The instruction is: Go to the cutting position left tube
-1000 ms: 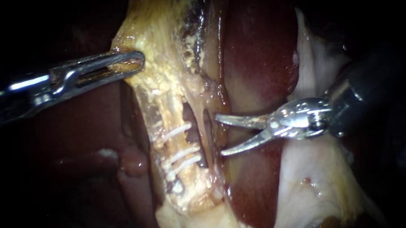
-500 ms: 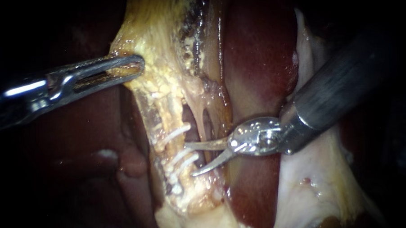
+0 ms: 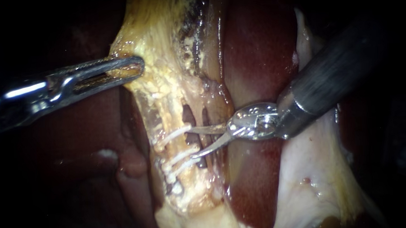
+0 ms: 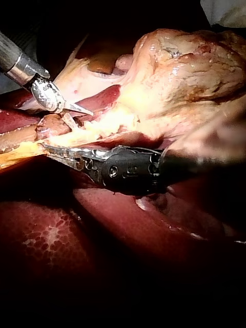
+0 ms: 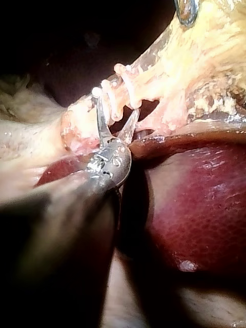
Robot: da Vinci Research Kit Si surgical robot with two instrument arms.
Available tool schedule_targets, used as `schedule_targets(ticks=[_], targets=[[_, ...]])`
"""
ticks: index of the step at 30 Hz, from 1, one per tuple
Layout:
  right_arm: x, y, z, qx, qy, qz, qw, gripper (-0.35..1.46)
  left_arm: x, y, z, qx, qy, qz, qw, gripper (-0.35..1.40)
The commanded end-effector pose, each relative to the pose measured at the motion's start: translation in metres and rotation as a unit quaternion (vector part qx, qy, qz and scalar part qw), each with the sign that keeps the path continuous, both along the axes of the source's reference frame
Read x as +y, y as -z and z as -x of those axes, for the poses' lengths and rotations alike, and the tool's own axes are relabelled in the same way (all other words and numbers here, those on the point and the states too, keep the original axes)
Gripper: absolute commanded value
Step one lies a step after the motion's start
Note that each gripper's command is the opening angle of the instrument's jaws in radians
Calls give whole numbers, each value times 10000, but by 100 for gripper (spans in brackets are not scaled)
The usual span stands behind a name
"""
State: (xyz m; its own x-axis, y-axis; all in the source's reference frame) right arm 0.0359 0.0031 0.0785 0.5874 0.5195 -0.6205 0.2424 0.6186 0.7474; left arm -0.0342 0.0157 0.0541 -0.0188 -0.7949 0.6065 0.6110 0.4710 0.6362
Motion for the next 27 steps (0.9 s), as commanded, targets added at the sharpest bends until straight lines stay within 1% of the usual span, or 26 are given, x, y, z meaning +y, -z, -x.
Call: schedule_targets(ticks=[1,10,14,17,18,21,24,27], targets=[[0,0,-2,39,3,-40,10000,140,0,0,0,1,1,0,10000,-35],[1,3,-24,475,183,-196,9985,138,0,0,0,0,0,1,10000,-35],[1,4,-28,603,299,-215,9975,136,0,0,-1,0,-1,1,10000,-35],[-1,6,-28,804,388,-280,9956,133,0,0,-1,0,-1,1,10000,-35],[-2,7,-28,864,459,-294,9948,131,0,0,-1,-1,-2,1,10000,-35],[-4,10,-29,969,595,-305,9930,128,0,-1,-1,-2,-3,1,10000,-35],[-5,11,-31,1079,672,-338,9913,128,1,-2,-1,-2,-4,1,10000,-35],[-6,9,-36,1120,685,-338,9908,128,1,-3,-1,-3,-4,1,10000,-35]])
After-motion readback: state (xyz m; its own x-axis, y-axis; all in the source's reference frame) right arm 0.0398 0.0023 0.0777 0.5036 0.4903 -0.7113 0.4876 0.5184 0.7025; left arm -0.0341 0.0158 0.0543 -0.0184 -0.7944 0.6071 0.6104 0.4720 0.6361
